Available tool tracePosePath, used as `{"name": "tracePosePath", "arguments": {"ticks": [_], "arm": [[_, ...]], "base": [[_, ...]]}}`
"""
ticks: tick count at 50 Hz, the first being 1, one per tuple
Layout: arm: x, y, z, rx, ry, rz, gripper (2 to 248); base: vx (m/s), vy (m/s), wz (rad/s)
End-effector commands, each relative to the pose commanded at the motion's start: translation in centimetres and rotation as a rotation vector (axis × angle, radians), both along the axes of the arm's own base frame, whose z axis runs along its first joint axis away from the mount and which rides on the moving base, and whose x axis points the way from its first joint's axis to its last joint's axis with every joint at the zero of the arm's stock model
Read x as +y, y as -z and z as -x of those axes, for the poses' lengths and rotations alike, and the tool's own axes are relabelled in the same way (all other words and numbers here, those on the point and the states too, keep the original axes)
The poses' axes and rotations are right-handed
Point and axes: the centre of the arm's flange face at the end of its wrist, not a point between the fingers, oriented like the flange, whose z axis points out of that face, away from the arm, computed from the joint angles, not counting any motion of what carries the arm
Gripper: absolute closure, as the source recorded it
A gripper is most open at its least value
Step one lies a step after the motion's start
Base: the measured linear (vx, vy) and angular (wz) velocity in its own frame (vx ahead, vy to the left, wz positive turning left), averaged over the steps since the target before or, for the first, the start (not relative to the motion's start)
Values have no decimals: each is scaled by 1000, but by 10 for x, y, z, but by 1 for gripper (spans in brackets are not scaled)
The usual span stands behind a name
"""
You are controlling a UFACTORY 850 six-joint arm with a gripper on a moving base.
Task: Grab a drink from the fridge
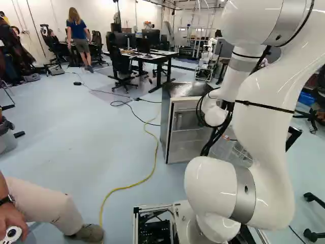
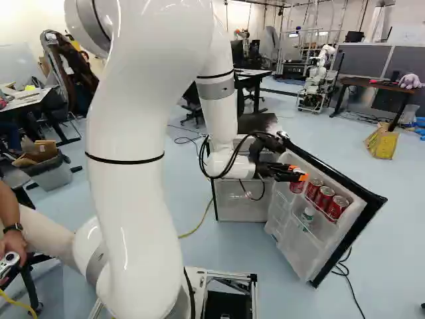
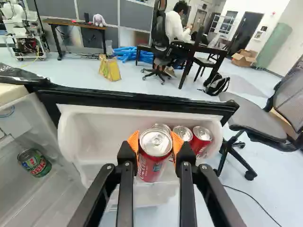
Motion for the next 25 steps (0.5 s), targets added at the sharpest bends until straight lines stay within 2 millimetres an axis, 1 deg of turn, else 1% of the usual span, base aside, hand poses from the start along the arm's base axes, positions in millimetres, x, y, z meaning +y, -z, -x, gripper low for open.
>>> {"name": "tracePosePath", "arguments": {"ticks": [25], "arm": [[45,-3,15,22,-91,-9,159]], "base": [[0,0,0]]}}
